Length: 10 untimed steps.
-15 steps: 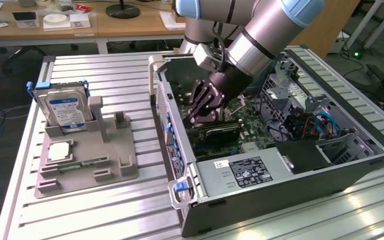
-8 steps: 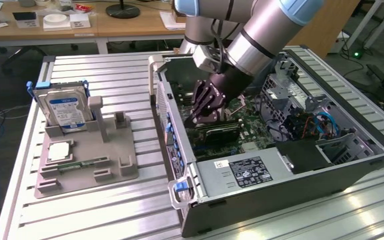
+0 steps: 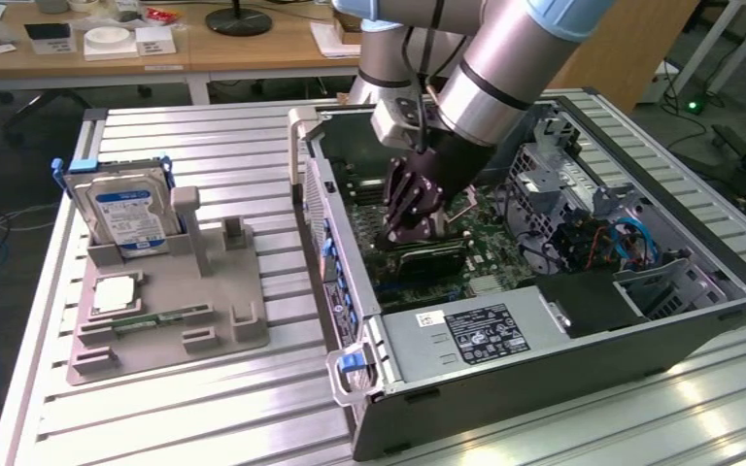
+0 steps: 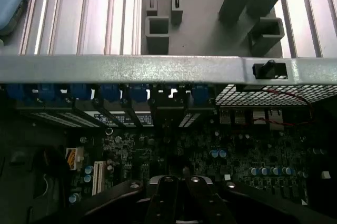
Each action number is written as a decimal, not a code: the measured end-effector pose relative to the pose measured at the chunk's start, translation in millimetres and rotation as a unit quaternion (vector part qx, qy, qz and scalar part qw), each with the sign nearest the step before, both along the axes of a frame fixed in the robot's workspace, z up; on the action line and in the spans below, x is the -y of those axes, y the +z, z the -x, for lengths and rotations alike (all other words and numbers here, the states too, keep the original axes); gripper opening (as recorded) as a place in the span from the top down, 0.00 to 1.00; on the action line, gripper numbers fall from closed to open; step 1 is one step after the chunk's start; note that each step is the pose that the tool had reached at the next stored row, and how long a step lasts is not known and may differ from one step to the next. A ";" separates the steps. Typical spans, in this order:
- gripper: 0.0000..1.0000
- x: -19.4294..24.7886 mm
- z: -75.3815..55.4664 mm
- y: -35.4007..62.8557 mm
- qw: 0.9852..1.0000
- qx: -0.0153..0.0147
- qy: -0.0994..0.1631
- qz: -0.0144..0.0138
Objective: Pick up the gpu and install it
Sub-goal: 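Press down on the gpu until it lock into place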
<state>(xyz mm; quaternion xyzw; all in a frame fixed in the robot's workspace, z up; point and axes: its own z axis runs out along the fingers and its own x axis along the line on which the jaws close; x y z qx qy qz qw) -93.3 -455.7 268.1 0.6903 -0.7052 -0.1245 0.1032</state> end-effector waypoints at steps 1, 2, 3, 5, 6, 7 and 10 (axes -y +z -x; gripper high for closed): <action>0.90 -0.1 0.1 0.0 1.000 0.008 0.000 0.000; 0.90 -0.1 0.1 0.0 1.000 0.015 0.001 0.000; 0.90 -0.3 0.1 0.0 1.000 0.021 0.001 0.000; 0.90 -0.8 0.2 -0.1 1.000 0.031 0.002 0.000; 0.90 -1.1 0.2 -0.1 0.999 0.035 0.003 0.000; 0.90 -1.4 0.2 -0.1 0.999 0.039 0.003 0.000; 0.90 -2.2 0.2 0.0 0.999 0.050 0.005 0.000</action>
